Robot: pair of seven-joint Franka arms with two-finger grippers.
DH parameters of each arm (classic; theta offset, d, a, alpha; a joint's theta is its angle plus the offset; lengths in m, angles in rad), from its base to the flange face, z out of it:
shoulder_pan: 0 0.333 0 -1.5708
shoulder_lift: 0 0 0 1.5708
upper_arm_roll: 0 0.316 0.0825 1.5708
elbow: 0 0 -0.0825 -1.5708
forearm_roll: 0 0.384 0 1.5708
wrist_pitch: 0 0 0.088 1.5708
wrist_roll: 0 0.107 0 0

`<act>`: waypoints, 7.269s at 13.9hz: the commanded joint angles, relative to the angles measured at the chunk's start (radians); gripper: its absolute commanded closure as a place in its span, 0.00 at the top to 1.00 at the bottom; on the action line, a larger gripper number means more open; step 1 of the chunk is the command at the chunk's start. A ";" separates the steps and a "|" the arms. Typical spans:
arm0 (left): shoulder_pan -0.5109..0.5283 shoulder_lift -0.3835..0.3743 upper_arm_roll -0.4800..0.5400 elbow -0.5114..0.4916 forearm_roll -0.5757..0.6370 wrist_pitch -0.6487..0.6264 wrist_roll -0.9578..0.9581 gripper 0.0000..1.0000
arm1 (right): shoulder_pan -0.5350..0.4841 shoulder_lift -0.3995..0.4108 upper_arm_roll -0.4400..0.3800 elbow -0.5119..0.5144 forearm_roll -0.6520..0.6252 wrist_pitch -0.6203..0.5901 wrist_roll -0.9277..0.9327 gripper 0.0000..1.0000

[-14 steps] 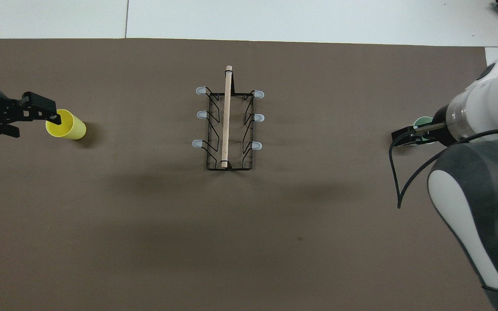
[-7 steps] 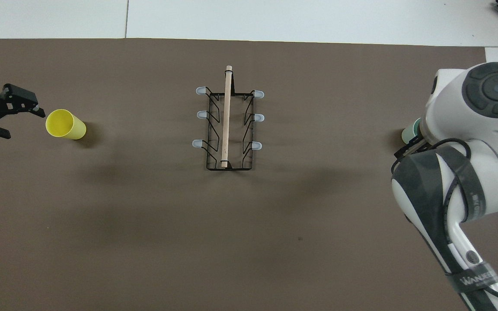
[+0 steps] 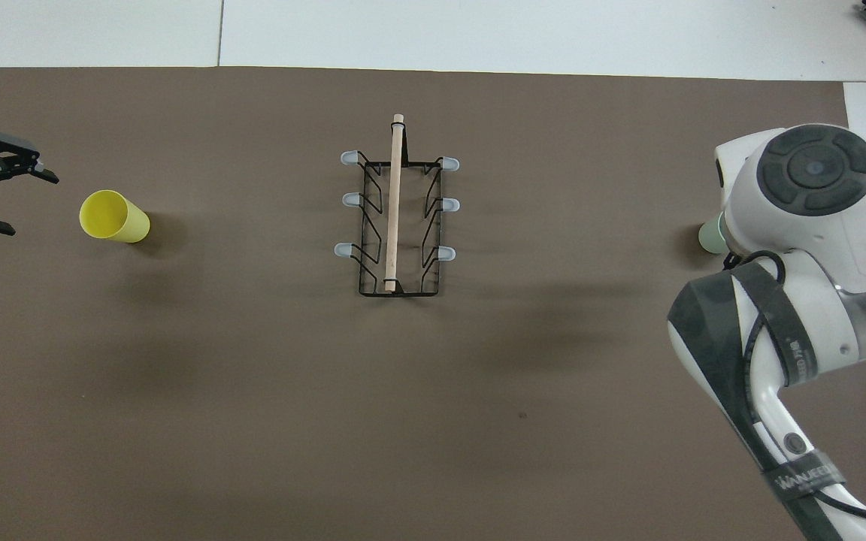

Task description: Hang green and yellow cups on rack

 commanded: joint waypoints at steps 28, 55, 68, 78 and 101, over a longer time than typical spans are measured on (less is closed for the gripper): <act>0.003 0.014 0.048 -0.425 -0.711 0.150 -0.445 1.00 | 0.062 0.313 0.000 -0.260 -0.820 0.167 0.431 1.00; -0.158 -0.107 0.038 -0.440 -0.572 0.382 -0.424 0.00 | -0.123 0.335 0.000 -0.278 -1.160 0.347 0.504 0.31; -0.158 -0.235 -0.079 -0.296 0.006 0.393 -0.439 0.00 | -0.120 0.189 0.019 -0.266 -0.689 0.474 0.416 0.00; -0.137 -0.379 -0.326 -0.344 0.466 0.381 -0.517 0.00 | -0.094 0.060 0.123 -0.209 -0.178 0.450 0.265 0.00; -0.131 -0.549 -0.783 -0.877 1.358 1.059 -1.106 0.00 | -0.177 -0.144 0.174 -0.145 1.455 0.416 -0.453 0.00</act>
